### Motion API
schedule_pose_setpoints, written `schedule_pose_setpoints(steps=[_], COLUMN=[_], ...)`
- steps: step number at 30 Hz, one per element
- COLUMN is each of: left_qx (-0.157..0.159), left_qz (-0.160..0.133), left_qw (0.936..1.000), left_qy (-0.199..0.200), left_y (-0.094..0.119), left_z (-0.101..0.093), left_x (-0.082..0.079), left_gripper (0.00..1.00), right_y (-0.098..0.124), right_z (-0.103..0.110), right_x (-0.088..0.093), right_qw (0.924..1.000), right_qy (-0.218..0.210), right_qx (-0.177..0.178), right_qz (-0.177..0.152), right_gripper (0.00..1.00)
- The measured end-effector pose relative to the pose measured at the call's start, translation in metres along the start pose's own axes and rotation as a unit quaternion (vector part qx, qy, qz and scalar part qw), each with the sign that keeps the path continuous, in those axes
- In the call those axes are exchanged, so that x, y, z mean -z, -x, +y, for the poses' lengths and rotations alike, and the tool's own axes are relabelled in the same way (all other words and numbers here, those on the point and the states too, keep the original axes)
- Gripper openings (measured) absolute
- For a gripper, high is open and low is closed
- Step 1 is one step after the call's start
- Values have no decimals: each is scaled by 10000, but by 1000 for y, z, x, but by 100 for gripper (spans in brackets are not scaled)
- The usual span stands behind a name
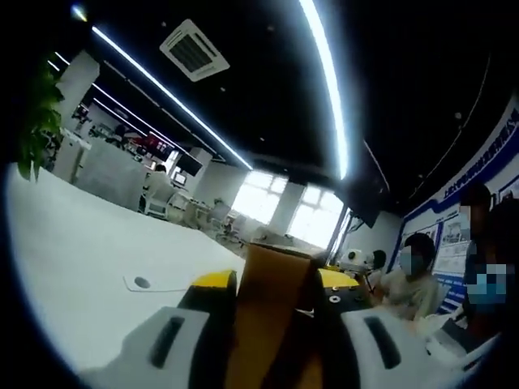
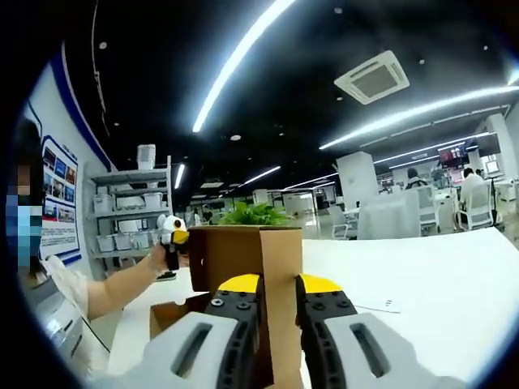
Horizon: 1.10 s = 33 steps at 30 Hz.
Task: Operate the shoe box by opening the lid, removing the specified soft item, and placing it in the target area until the item is outside and the box remains undamaged.
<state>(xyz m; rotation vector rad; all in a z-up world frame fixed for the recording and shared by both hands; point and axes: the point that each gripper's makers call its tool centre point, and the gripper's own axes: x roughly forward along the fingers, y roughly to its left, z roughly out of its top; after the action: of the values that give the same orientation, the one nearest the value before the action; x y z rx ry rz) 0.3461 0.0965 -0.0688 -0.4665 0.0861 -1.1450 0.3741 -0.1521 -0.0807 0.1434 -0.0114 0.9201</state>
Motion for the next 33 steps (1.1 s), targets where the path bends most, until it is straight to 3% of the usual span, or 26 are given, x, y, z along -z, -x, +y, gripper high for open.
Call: schedule_pose_setpoints(steps=[13, 23, 33], left_qx=[41, 99, -50], left_qz=[243, 257, 276], left_qw=[9978, 9970, 9973], left_qy=[-620, -721, -680], left_y=[15, 25, 36], left_z=[-26, -46, -52], left_x=[13, 22, 34], left_gripper=[39, 43, 41], right_y=[25, 35, 46], right_z=[28, 36, 49], right_x=[1, 1, 0], right_qw=[9993, 9988, 9987], right_qy=[320, 398, 402], right_qx=[47, 95, 1], right_qz=[-190, -263, -327], right_gripper=[15, 15, 15])
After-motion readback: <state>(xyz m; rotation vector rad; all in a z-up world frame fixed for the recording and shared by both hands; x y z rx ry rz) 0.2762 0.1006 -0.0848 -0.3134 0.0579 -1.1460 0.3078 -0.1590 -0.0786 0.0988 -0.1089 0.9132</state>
